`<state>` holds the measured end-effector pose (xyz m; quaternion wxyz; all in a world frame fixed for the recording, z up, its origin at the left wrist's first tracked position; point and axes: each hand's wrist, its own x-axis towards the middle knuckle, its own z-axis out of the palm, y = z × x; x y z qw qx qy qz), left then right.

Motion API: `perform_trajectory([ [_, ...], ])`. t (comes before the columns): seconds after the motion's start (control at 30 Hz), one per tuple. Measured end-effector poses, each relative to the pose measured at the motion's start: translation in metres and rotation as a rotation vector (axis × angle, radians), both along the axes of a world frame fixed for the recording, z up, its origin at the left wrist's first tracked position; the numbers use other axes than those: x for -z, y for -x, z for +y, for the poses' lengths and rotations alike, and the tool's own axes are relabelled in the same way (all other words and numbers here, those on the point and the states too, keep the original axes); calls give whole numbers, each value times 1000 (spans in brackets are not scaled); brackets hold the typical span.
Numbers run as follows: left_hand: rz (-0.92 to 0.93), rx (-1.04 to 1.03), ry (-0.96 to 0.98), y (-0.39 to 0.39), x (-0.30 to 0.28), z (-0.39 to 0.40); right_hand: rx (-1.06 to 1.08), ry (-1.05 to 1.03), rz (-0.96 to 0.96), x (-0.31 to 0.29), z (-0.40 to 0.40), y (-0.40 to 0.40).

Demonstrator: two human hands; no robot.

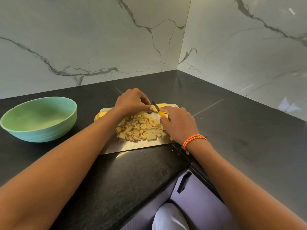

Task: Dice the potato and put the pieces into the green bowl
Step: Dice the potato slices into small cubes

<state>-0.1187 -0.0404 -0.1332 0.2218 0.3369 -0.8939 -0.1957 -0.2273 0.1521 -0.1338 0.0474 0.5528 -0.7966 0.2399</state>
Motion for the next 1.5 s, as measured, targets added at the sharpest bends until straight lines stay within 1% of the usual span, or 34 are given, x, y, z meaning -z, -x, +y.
perform_trajectory([
  [0.17, -15, -18, 45, 4, 1, 5, -23, -9, 38, 4, -2, -1],
  [0.33, -14, -28, 38, 3, 1, 5, -13, 38, 49, 6, -3, 0],
  [0.6, 16, -88, 23, 5, 0, 6, -17, -6, 49, 6, -5, 2],
  [0.9, -1, -102, 21, 5, 0, 5, -3, 23, 43, 6, -3, 1],
  [1.17, -16, -121, 86, 8, 1, 11, -38, -58, 69, 2, -7, 0],
  [1.33, -31, -134, 105, 8, -2, 15, -56, -76, 27, 0, -3, 1],
  [1.5, -39, -135, 111, 7, -2, 19, -92, -79, -48, -5, 27, 5],
])
